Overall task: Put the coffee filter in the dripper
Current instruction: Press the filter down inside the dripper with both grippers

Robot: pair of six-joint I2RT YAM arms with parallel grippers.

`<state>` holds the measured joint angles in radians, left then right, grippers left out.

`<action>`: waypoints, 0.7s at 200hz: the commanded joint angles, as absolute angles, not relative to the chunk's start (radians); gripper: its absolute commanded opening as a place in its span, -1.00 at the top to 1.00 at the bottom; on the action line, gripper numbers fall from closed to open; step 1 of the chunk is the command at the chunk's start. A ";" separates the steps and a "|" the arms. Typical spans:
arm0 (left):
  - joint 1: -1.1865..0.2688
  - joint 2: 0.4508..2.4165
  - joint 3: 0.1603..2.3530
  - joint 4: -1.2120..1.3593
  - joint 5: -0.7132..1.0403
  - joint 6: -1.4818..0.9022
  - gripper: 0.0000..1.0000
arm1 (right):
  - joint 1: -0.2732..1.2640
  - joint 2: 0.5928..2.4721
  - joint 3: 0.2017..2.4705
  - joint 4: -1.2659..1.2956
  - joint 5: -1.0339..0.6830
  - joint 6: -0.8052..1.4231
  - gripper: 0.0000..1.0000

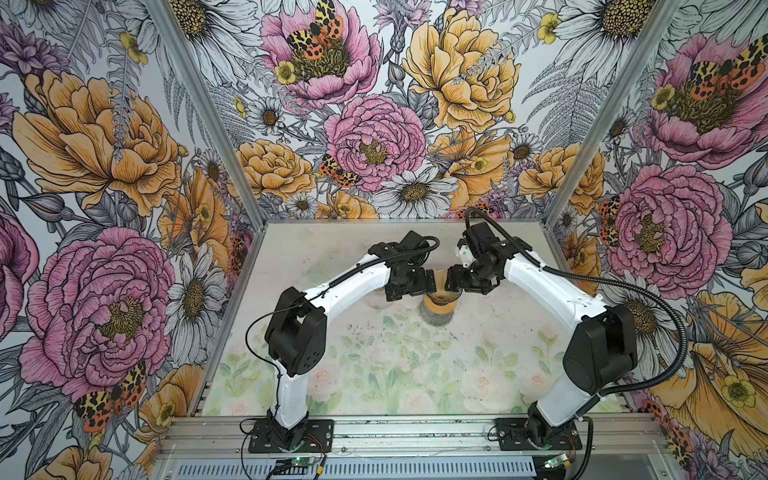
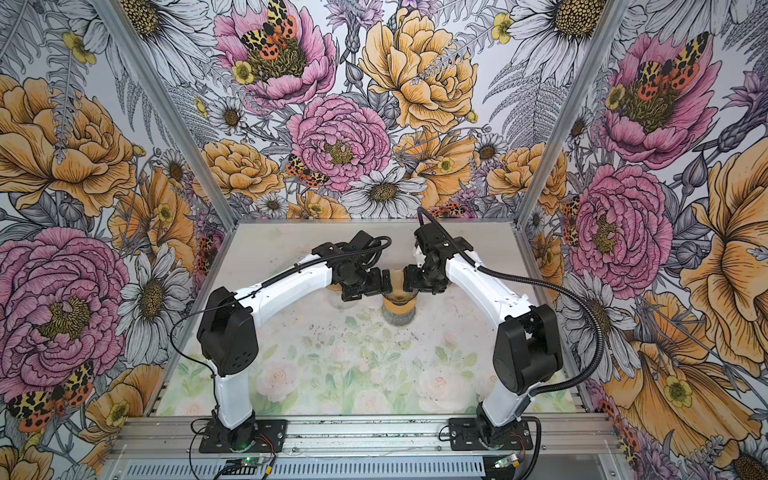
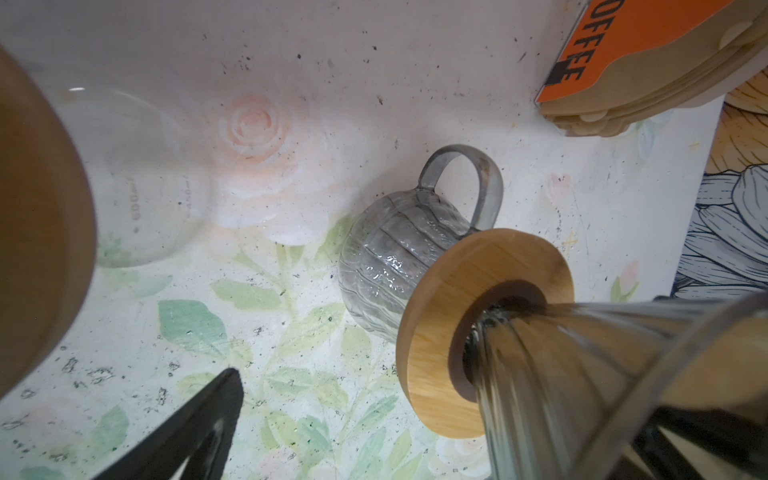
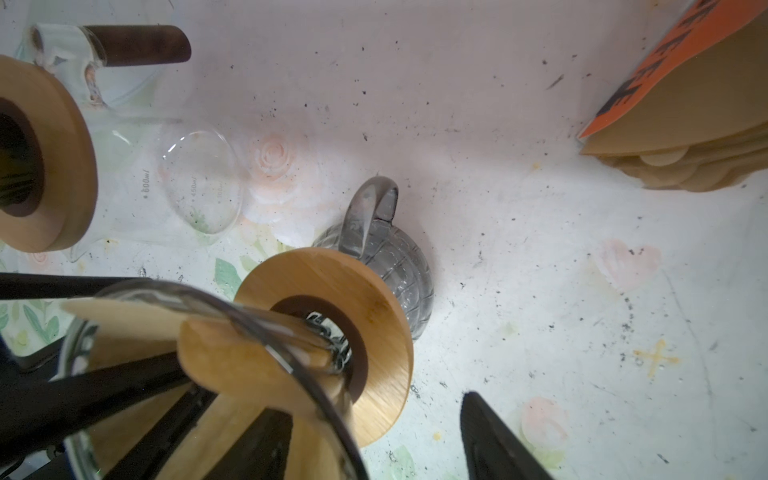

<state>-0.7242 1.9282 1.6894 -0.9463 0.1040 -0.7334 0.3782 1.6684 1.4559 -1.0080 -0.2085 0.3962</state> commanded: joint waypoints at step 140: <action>-0.718 1.894 1.677 -0.950 0.106 -0.741 -0.98 | 0.370 1.721 1.431 -0.975 -0.106 0.407 -0.33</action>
